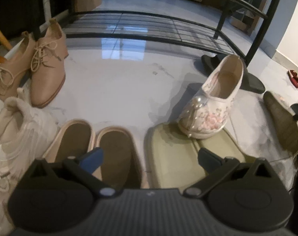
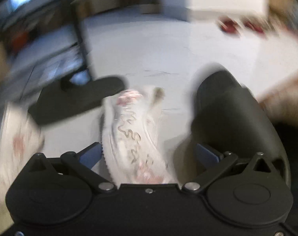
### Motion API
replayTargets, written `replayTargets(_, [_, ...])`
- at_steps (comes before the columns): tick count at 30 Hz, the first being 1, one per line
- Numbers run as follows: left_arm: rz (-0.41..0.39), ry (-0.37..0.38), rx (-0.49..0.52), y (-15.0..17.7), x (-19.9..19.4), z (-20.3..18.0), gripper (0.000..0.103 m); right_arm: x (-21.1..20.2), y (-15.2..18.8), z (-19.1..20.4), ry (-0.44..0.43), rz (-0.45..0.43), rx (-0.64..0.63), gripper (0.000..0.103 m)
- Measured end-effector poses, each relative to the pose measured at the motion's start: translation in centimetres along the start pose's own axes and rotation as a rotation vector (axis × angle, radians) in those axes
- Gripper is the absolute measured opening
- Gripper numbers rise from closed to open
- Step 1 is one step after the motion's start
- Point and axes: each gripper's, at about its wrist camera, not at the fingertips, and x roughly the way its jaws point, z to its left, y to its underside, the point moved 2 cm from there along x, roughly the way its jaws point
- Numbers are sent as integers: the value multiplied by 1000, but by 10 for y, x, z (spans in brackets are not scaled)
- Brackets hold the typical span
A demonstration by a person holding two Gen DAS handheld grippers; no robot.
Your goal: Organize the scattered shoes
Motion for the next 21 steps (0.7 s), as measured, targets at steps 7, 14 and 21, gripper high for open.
replayTargets(7, [20, 5, -4, 3, 7, -8, 102, -24, 3, -27, -156, -31, 177, 103])
replayTargets(14, [-108, 54, 111, -44, 8, -57, 102, -101, 31, -28, -458, -70, 578, 103])
replayTargets(21, [-85, 176, 240, -88, 34, -159, 102, -137, 73, -66, -453, -271, 861, 103])
